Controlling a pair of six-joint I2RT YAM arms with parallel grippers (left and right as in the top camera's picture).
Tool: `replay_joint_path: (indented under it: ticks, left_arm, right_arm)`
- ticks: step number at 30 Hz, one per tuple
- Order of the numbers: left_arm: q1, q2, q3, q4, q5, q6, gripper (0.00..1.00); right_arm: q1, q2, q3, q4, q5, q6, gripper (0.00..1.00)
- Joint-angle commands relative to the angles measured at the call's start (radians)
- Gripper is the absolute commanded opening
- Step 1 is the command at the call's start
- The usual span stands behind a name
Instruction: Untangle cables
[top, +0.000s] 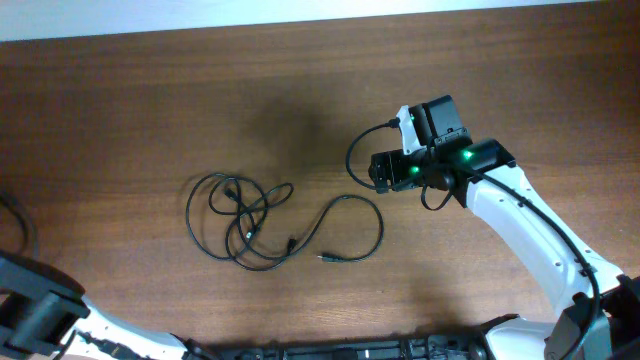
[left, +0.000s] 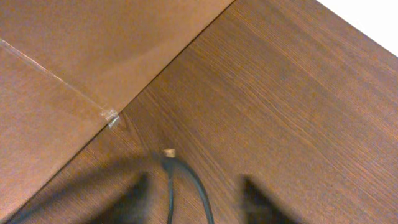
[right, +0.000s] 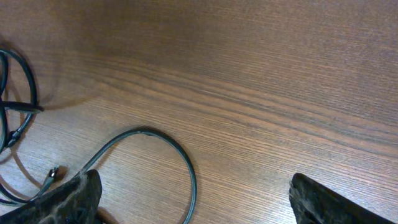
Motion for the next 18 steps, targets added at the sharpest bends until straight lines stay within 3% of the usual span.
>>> replay_joint_path:
  ticks: [1,6,10,18]
  left_arm:
    - [0.006,0.017,0.011,0.000,-0.007,0.004,0.99]
    - [0.005,0.017,0.011,-0.040,0.006,0.004,0.99]
    - [-0.012,0.017,0.011,-0.105,0.212,0.005,0.99]
    - [-0.358,0.017,0.011,-0.345,0.212,0.116,0.99]
  right_arm:
    - [-0.003,-0.014,0.002,0.000,0.012,0.008,0.95]
    - [-0.003,-0.013,0.002,0.000,0.012,0.008,0.95]
    - [-0.003,-0.013,0.002,0.000,0.012,0.008,0.95]
    - [-0.004,-0.013,0.002,-0.003,0.012,0.028,0.95]
